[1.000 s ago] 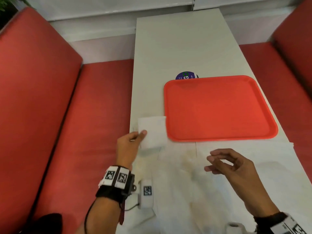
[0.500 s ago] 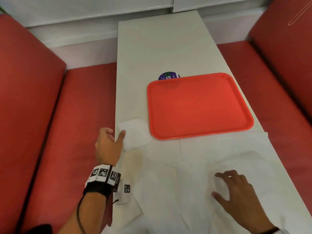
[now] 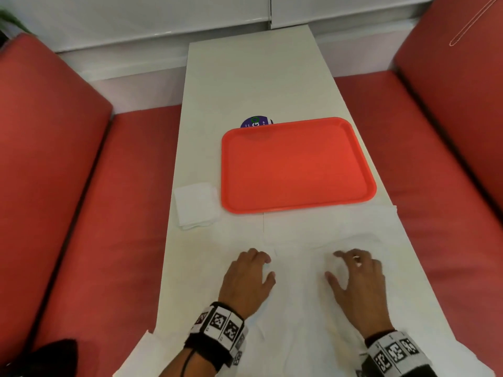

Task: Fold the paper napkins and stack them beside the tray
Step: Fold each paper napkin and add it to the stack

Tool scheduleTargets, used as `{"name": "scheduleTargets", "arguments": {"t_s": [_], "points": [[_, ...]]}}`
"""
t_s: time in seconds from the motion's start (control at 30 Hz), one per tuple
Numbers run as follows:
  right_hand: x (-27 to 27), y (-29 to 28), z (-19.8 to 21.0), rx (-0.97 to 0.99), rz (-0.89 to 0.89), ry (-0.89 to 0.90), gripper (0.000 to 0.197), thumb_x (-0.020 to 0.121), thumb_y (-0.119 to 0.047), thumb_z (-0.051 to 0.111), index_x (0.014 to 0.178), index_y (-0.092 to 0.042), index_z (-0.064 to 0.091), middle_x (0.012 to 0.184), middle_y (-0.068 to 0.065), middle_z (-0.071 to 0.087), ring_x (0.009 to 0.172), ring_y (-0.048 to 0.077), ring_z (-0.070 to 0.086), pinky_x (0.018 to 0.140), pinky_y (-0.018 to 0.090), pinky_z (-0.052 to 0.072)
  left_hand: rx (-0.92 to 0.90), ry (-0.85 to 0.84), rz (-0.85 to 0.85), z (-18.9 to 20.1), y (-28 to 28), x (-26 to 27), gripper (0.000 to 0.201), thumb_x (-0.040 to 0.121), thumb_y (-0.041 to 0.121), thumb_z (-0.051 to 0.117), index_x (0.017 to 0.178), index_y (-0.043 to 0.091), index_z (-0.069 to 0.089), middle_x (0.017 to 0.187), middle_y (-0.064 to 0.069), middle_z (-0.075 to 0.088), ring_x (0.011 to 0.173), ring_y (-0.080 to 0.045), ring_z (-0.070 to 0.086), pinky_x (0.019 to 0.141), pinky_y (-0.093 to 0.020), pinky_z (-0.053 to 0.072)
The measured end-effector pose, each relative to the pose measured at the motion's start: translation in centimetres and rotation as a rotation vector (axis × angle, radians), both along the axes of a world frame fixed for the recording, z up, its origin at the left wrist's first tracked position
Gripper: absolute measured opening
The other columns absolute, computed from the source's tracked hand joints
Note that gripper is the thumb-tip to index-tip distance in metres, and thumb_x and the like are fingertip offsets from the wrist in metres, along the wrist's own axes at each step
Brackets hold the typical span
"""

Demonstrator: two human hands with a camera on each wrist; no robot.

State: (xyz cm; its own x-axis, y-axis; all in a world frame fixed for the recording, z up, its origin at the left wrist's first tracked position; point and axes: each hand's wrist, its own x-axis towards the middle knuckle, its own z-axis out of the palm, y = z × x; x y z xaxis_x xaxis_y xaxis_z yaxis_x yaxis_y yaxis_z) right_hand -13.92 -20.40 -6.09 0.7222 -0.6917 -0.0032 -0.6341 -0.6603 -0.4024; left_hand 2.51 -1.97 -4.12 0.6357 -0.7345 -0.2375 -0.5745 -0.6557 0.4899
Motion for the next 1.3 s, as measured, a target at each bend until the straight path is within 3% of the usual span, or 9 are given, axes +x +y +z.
{"name": "scheduleTargets", "arguments": {"t_s": [0.07, 0.2, 0.4, 0.63, 0.77, 0.87, 0.97, 1.13, 1.3], "points": [[-0.4, -1.9, -0.3, 0.008, -0.073, 0.079, 0.061, 0.074, -0.031, 0.084, 0.128, -0.014, 0.061, 0.124, 0.014, 0.054, 0.105, 0.036, 0.052, 0.079, 0.046, 0.051, -0.022, -0.002, -0.011, -0.1, -1.1, -1.4, 0.032, 0.099, 0.037, 0.051, 0.127, 0.023, 0.058, 0.124, 0.008, 0.056, 0.117, -0.012, 0.052, 0.099, -0.031, 0.044], [-0.5, -3.0, -0.9, 0.018, 0.066, 0.273, 0.075, 0.079, -0.037, 0.079, 0.144, -0.011, 0.049, 0.121, 0.014, 0.057, 0.101, 0.034, 0.056, 0.079, 0.045, 0.051, -0.061, 0.023, -0.024, -0.2, -2.9, -3.9, 0.031, 0.098, 0.035, 0.05, 0.124, 0.022, 0.061, 0.12, 0.008, 0.058, 0.114, -0.013, 0.054, 0.097, -0.032, 0.047], [-0.4, -4.6, 0.4, -0.105, 0.252, 0.055, 0.033, 0.068, -0.021, 0.086, 0.098, -0.02, 0.073, 0.086, 0.002, 0.058, 0.076, 0.027, 0.055, 0.06, 0.036, 0.045, -0.098, 0.025, 0.013, 0.4, -5.2, -5.7, 0.037, 0.098, 0.033, 0.054, 0.134, 0.023, 0.053, 0.126, 0.007, 0.054, 0.118, -0.013, 0.054, 0.098, -0.032, 0.047], [0.1, -5.7, 3.3, 0.136, 0.414, -0.216, 0.012, 0.093, -0.025, 0.065, 0.102, -0.022, 0.059, 0.109, -0.007, 0.058, 0.097, 0.014, 0.05, 0.08, 0.028, 0.043, -0.185, 0.198, 0.113, 0.9, -7.0, -6.9, 0.077, 0.093, 0.046, 0.061, 0.156, 0.04, 0.017, 0.15, 0.018, 0.035, 0.132, -0.002, 0.042, 0.107, -0.028, 0.045], [0.3, -5.8, 4.9, 0.238, 0.479, -0.229, 0.009, 0.098, -0.028, 0.056, 0.106, -0.028, 0.052, 0.093, -0.013, 0.06, 0.078, 0.009, 0.054, 0.077, 0.028, 0.042, -0.188, 0.128, 0.125, 1.0, -7.4, -7.0, 0.047, 0.095, 0.049, 0.058, 0.138, 0.038, 0.044, 0.131, 0.018, 0.048, 0.118, -0.003, 0.048, 0.1, -0.029, 0.048], [0.5, -5.6, 6.1, 0.124, 0.524, -0.186, 0.024, 0.097, -0.032, 0.055, 0.12, -0.033, 0.053, 0.102, -0.019, 0.063, 0.087, 0.007, 0.05, 0.084, 0.026, 0.031, -0.217, 0.027, 0.166, 1.3, -7.4, -6.6, 0.021, 0.095, 0.045, 0.06, 0.109, 0.029, 0.059, 0.11, 0.016, 0.048, 0.101, -0.005, 0.047, 0.086, -0.029, 0.05], [0.6, -5.6, 7.5, -0.02, 0.555, -0.135, 0.037, 0.091, -0.029, 0.059, 0.127, -0.038, 0.056, 0.102, -0.023, 0.063, 0.094, 0.012, 0.046, 0.084, 0.03, 0.025, -0.266, -0.023, 0.207, 1.6, -7.0, -5.9, 0.015, 0.093, 0.042, 0.062, 0.102, 0.029, 0.06, 0.106, 0.016, 0.048, 0.098, -0.007, 0.047, 0.085, -0.027, 0.046], [1.0, -6.0, 9.1, -0.172, 0.485, -0.101, 0.049, 0.072, -0.009, 0.076, 0.111, -0.037, 0.065, 0.099, -0.018, 0.062, 0.099, 0.018, 0.055, 0.094, 0.038, 0.026, -0.223, -0.12, 0.238, 2.4, -6.2, -4.5, 0.009, 0.092, 0.038, 0.065, 0.099, 0.031, 0.062, 0.104, 0.014, 0.051, 0.098, -0.011, 0.048, 0.084, -0.029, 0.044], [0.9, -6.4, 8.9, -0.172, 0.411, -0.027, 0.038, 0.063, -0.008, 0.085, 0.085, -0.032, 0.066, 0.081, -0.014, 0.052, 0.079, 0.017, 0.054, 0.09, 0.037, 0.03, -0.139, -0.147, 0.233, 2.4, -5.7, -4.3, 0.012, 0.09, 0.038, 0.062, 0.102, 0.033, 0.063, 0.108, 0.013, 0.053, 0.103, -0.011, 0.047, 0.086, -0.027, 0.043]]}}
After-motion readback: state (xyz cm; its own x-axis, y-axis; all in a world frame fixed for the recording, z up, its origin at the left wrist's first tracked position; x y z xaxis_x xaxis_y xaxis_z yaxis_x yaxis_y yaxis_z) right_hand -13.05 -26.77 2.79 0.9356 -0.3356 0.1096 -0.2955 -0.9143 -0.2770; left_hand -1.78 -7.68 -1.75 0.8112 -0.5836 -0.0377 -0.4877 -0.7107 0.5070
